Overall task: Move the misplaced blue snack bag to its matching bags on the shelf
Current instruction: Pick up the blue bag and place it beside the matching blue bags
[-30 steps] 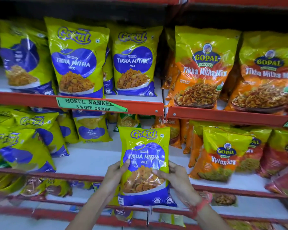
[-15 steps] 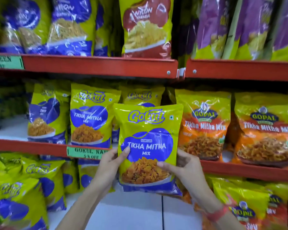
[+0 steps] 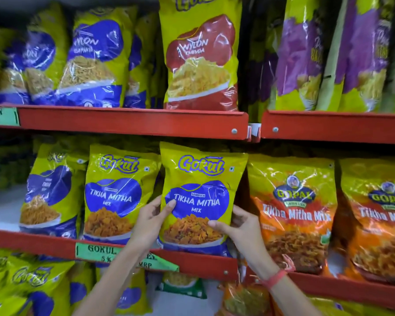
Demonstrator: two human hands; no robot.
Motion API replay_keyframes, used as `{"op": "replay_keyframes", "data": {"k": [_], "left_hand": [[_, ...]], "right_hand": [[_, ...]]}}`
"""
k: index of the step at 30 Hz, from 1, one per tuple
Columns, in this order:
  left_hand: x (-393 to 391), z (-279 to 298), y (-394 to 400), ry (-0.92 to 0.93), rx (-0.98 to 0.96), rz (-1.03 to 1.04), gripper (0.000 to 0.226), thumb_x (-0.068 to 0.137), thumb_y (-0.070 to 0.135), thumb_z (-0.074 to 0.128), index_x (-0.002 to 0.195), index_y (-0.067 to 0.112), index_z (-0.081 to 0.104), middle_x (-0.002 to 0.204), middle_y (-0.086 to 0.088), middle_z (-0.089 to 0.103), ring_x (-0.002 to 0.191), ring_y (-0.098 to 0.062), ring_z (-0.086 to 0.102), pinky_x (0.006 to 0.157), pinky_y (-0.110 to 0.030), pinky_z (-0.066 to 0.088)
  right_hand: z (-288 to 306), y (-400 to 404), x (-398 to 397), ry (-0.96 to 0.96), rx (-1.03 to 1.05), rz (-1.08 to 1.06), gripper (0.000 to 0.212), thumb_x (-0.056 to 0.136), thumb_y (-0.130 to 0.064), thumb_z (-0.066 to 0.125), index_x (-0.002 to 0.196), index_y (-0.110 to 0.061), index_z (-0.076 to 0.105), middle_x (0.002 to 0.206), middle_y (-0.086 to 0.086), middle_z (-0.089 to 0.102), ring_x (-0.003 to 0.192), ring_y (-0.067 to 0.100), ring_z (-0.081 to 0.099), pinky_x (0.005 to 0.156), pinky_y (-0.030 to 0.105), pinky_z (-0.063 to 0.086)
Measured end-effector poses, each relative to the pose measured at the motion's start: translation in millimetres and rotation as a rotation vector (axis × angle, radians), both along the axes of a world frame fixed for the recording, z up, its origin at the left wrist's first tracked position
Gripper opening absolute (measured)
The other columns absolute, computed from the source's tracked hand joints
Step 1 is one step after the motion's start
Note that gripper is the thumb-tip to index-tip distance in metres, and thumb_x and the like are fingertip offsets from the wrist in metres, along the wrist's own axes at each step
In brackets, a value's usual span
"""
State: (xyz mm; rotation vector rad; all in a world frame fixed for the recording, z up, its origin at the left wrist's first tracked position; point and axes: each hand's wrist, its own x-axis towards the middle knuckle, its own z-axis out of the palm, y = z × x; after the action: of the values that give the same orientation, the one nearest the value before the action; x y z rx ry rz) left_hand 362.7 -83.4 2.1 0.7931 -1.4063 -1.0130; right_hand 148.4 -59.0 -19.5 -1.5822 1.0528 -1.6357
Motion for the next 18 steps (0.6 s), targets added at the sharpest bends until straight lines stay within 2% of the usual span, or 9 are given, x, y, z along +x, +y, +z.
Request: {"op": "replay_keyframes", "data": {"k": [1,3,6,8,9,11,13,16,18], "left_hand": [[0.6,-2.6,-5.5,0.008,0.018,0.000,0.024,0.088,0.025,0.058,0.108,0.017,0.068,0.109,-0.007,0.075,0.106,-0.026,0.069,0.087,-0.038,0.056],[1.2,-10.5,-14.1,0.048,0.066,-0.002,0.019,0.091,0.019,0.055,0.104,0.018,0.068,0.106,-0.007,0.076,0.104,-0.026,0.070,0.078,-0.032,0.060],[-2.4,-7.2,-11.2,0.093,0.090,-0.016,0.020,0.094,0.018,0.052,0.110,0.025,0.062,0.106,0.007,0.075,0.094,-0.005,0.071,0.071,-0.016,0.057],[-7.0,9.1,-11.1,0.109,0.040,0.033,0.034,0.093,0.023,0.053,0.127,0.025,0.052,0.118,0.013,0.065,0.101,0.007,0.063,0.082,-0.010,0.052],[-8.4,21.3,-10.3,0.128,0.007,0.077,0.039,0.092,0.025,0.055,0.131,0.024,0.050,0.124,0.012,0.061,0.107,0.006,0.059,0.092,-0.014,0.049],[-13.9,43.3,-11.9,0.265,-0.047,0.121,0.034,0.091,0.025,0.057,0.125,0.023,0.054,0.129,0.003,0.060,0.120,-0.011,0.057,0.108,-0.033,0.042],[1.0,47.3,-8.5,0.415,-0.053,0.193,0.038,0.090,0.023,0.060,0.127,0.015,0.055,0.132,-0.007,0.061,0.124,-0.021,0.056,0.111,-0.040,0.040],[2.7,47.9,-3.9,0.524,-0.092,0.275,0.044,0.087,0.019,0.064,0.129,0.008,0.055,0.124,-0.007,0.064,0.110,-0.014,0.060,0.104,-0.031,0.043],[1.5,52.0,-0.5,0.577,-0.101,0.310,0.039,0.085,0.016,0.066,0.121,0.003,0.060,0.108,-0.006,0.069,0.096,-0.011,0.062,0.097,-0.028,0.046]], "right_hand": [[-3.0,-3.7,0.6,-0.007,0.005,-0.005,0.039,0.064,-0.013,0.086,0.101,-0.018,0.076,0.099,0.004,0.080,0.083,0.008,0.073,0.071,0.021,0.056],[-6.0,-5.5,2.5,-0.011,0.013,-0.004,0.039,0.062,-0.017,0.086,0.099,-0.023,0.076,0.099,0.000,0.080,0.092,0.015,0.073,0.078,0.028,0.057],[4.3,-1.8,4.6,-0.054,0.012,0.012,0.049,0.067,-0.009,0.083,0.111,-0.027,0.070,0.106,-0.009,0.078,0.099,0.009,0.072,0.084,0.025,0.058],[27.3,-2.4,5.4,-0.174,-0.014,0.026,0.063,0.070,-0.011,0.081,0.127,-0.026,0.060,0.116,-0.014,0.074,0.109,0.002,0.068,0.090,0.022,0.055],[39.8,-3.0,6.3,-0.227,-0.024,0.009,0.071,0.069,-0.017,0.082,0.135,-0.022,0.056,0.123,-0.011,0.070,0.116,0.003,0.065,0.096,0.024,0.052],[63.5,-5.2,7.1,-0.335,-0.063,-0.027,0.081,0.069,-0.025,0.082,0.143,-0.013,0.049,0.134,-0.002,0.064,0.124,0.008,0.060,0.102,0.026,0.047],[67.2,-1.3,28.8,-0.453,-0.054,-0.061,0.069,0.074,-0.020,0.080,0.137,-0.010,0.053,0.127,0.002,0.067,0.119,0.012,0.063,0.099,0.027,0.049],[64.9,17.4,26.9,-0.571,-0.067,-0.108,0.046,0.065,-0.023,0.080,0.109,-0.016,0.069,0.095,-0.003,0.080,0.096,0.014,0.074,0.090,0.028,0.057],[68.2,23.9,18.6,-0.630,-0.092,-0.094,0.042,0.063,-0.018,0.079,0.103,-0.013,0.070,0.081,-0.005,0.080,0.080,0.009,0.075,0.078,0.023,0.061]]}}
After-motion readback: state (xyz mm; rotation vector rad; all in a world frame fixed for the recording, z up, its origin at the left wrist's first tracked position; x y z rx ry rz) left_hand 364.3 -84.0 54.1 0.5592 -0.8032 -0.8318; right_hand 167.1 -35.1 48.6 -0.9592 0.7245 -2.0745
